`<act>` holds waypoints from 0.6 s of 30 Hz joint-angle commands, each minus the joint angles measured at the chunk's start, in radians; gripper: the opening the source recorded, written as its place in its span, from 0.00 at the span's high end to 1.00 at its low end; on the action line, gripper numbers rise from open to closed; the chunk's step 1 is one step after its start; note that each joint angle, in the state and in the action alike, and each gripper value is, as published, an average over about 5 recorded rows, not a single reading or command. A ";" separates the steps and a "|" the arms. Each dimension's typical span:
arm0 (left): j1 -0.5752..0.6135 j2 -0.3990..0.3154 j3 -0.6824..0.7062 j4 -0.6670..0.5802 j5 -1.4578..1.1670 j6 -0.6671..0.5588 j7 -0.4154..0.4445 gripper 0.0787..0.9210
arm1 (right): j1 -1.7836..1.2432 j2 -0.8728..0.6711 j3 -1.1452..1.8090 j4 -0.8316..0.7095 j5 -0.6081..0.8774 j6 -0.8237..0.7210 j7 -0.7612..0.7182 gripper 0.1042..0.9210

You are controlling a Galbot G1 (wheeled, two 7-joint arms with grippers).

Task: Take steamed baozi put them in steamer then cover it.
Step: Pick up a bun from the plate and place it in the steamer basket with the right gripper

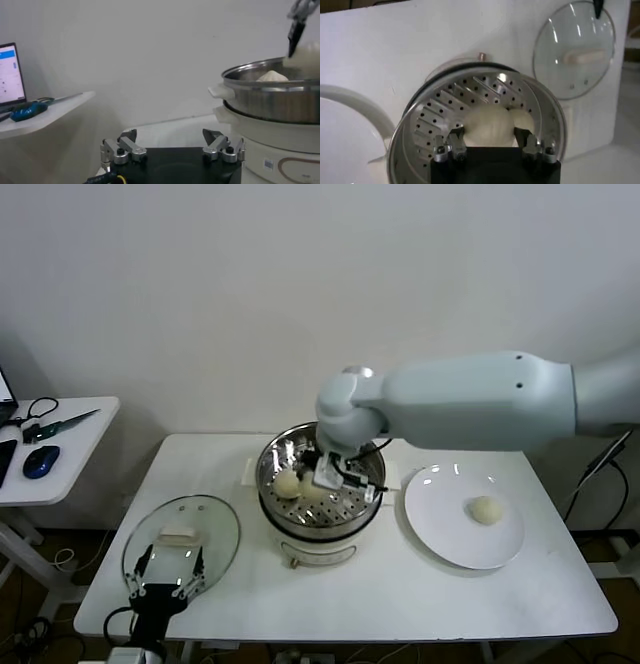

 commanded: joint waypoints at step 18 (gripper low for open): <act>0.005 -0.008 -0.006 0.005 0.000 -0.001 -0.004 0.12 | -0.068 0.013 -0.005 -0.051 -0.047 0.051 0.006 0.16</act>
